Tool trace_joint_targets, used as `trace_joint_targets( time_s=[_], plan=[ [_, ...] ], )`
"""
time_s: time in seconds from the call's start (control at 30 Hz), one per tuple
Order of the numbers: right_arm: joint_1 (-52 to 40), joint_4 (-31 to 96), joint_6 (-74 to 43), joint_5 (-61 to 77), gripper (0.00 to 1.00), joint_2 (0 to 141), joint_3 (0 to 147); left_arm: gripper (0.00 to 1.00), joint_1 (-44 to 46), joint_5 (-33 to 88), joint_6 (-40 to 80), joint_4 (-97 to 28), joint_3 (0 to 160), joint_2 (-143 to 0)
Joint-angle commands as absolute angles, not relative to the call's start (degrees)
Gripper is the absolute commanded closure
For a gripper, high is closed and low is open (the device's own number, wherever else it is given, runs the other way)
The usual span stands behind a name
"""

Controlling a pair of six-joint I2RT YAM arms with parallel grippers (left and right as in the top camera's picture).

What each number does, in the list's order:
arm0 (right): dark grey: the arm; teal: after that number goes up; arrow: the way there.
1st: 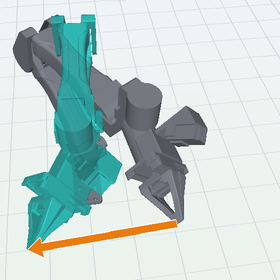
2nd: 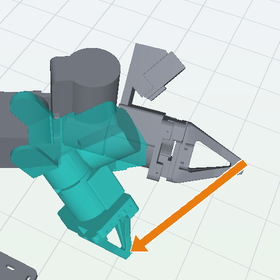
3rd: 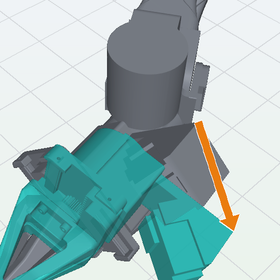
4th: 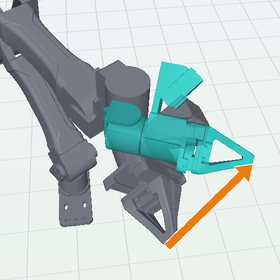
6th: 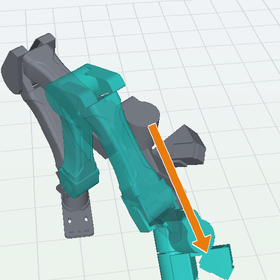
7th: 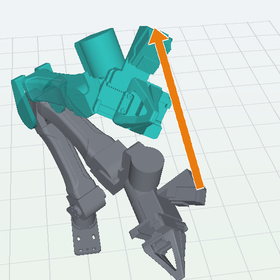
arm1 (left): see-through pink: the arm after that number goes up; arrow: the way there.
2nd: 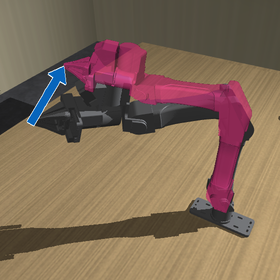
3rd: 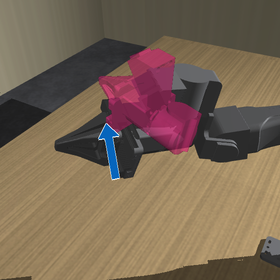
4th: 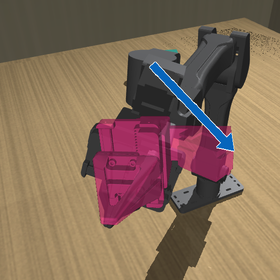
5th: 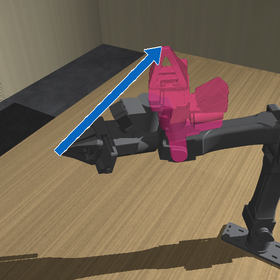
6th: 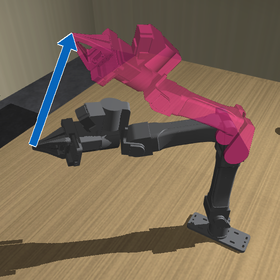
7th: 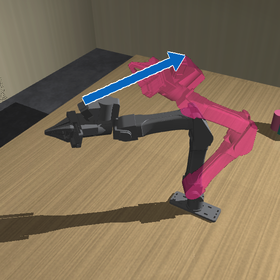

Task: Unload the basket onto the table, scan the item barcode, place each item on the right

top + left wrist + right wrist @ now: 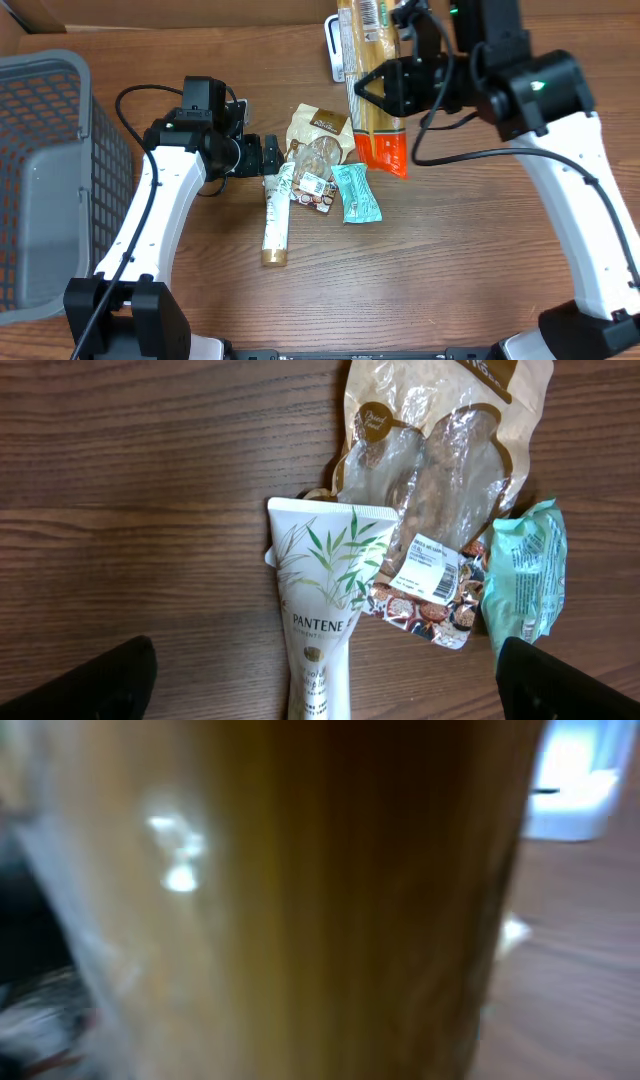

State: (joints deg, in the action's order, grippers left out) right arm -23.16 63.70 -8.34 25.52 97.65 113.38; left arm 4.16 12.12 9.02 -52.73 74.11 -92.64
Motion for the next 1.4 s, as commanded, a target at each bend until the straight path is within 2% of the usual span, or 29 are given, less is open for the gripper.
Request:
trace_joint_targets(
  time_s=[0.0, 0.2, 0.37, 0.8, 1.0, 1.37],
  plan=[
    [-26.63, 60.88, -7.75, 0.32, 0.96, 100.42, 115.57, 0.0, 4.51, 11.81, 8.34, -52.62, 75.07, -91.77],
    [-28.88, 56.23, -0.4, -19.29, 0.96, 108.73, 115.57, 0.01, 4.51, 11.81, 8.36, -52.62, 75.07, -91.77],
    [-28.88, 49.12, 11.68, -30.24, 0.96, 116.01, 115.57, 0.0, 4.51, 11.81, 8.34, -52.62, 75.07, -91.77],
    [-28.71, 19.51, 33.21, -52.16, 0.96, 132.03, 115.55, 0.0, 4.51, 11.81, 8.34, -52.64, 75.07, -91.77],
    [-28.4, 10.79, 40.71, -56.77, 0.96, 137.84, 115.52, 0.0, 4.51, 11.81, 8.34, -52.62, 75.07, -91.77],
    [-26.85, 8.36, 41.01, -59.11, 0.96, 140.4, 115.52, 0.01, 4.54, 11.81, 8.34, -52.62, 75.07, -91.77]
  ],
)
